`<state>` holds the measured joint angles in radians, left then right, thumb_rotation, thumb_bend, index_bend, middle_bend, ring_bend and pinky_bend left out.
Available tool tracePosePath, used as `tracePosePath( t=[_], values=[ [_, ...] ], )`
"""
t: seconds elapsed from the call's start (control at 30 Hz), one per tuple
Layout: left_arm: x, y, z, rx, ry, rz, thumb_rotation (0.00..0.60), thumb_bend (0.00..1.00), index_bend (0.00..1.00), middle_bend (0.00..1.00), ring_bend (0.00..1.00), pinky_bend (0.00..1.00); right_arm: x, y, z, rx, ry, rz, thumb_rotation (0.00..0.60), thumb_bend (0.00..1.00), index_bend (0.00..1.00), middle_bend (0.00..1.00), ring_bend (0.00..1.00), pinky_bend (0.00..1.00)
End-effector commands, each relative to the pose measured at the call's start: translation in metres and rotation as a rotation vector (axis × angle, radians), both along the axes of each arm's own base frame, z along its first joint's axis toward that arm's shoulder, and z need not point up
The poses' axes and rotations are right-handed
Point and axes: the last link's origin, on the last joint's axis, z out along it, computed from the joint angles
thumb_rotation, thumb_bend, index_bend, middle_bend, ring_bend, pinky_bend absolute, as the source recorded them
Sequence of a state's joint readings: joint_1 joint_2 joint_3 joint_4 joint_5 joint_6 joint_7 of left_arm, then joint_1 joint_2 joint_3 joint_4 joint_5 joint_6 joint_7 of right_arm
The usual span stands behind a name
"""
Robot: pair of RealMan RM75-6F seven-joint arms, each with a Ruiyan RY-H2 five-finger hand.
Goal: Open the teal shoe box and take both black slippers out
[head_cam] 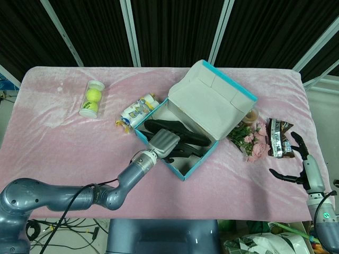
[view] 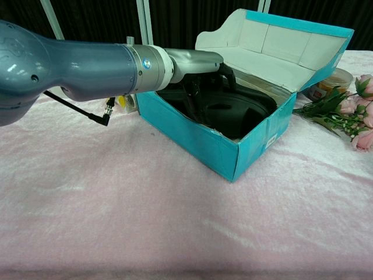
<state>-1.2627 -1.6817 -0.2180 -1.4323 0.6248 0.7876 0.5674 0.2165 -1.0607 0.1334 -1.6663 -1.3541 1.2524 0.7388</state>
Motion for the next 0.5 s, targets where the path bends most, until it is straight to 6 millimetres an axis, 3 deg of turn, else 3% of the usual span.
tracePosePath(
  t=[0.03, 0.23, 0.5],
  values=[
    [-0.002, 0.000, -0.007, -0.001, 0.015, 0.000, 0.600, 0.25, 0.21, 0.32, 0.30, 0.35, -0.002, 0.000, 0.001, -0.001, -0.007, -0.005, 0.600, 0.00, 0.00, 0.00, 0.00, 0.14],
    [-0.003, 0.000, -0.020, 0.013, -0.004, 0.013, 0.600, 0.43, 0.30, 0.43, 0.41, 0.49, -0.009, 0.002, 0.003, -0.006, -0.020, -0.022, 0.600, 0.00, 0.00, 0.00, 0.00, 0.14],
    [0.006, 0.003, 0.000, 0.051, -0.147, 0.016, 0.600, 0.42, 0.33, 0.47, 0.45, 0.54, -0.008, 0.002, 0.003, -0.008, -0.028, -0.010, 0.600, 0.00, 0.00, 0.00, 0.00, 0.14]
  ],
)
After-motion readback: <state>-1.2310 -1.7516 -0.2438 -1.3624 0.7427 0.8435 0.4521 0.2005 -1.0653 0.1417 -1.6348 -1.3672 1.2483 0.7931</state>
